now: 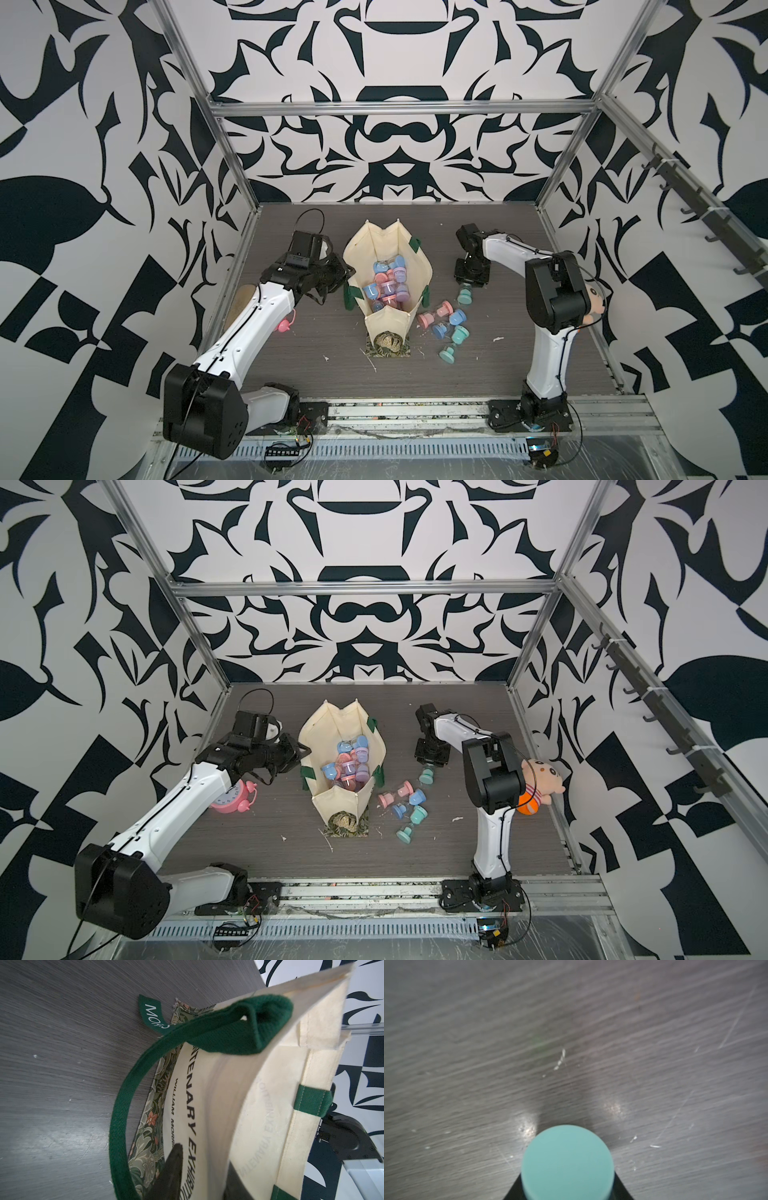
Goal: Put the hourglass into the canvas bag
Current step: Pick up the hourglass from the center of the board, then place the hourglass in the canvas bag.
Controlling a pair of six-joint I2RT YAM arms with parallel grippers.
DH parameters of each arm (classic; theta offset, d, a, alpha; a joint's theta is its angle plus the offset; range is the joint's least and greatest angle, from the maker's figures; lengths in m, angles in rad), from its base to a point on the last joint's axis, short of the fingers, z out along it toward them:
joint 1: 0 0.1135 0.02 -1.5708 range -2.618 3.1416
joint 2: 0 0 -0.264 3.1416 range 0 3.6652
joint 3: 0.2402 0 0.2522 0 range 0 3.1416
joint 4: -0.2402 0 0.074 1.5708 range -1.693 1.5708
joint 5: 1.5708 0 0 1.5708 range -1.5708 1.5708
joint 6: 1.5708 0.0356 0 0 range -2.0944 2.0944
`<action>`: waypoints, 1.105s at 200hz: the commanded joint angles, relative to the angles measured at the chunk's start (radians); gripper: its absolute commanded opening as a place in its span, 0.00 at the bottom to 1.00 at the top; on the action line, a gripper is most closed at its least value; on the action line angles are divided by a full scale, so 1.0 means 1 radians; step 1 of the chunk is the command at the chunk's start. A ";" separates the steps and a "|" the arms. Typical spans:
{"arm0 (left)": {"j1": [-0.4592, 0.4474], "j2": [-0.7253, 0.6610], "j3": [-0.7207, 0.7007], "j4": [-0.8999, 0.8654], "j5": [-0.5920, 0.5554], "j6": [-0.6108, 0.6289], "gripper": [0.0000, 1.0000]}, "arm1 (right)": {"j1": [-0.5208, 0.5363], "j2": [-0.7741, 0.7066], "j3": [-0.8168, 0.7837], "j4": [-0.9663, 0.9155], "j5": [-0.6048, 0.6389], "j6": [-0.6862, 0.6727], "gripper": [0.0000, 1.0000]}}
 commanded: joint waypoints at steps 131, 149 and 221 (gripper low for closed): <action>0.036 0.045 0.055 -0.030 0.123 0.014 0.33 | 0.311 -0.462 0.502 -0.201 0.112 0.048 0.00; 0.035 0.039 0.059 -0.036 0.127 0.010 0.32 | 0.407 -0.406 0.610 -0.262 0.125 0.063 0.00; 0.024 -0.091 -0.036 -0.010 0.116 -0.041 0.31 | 0.615 -0.194 0.710 -0.272 0.038 0.127 0.00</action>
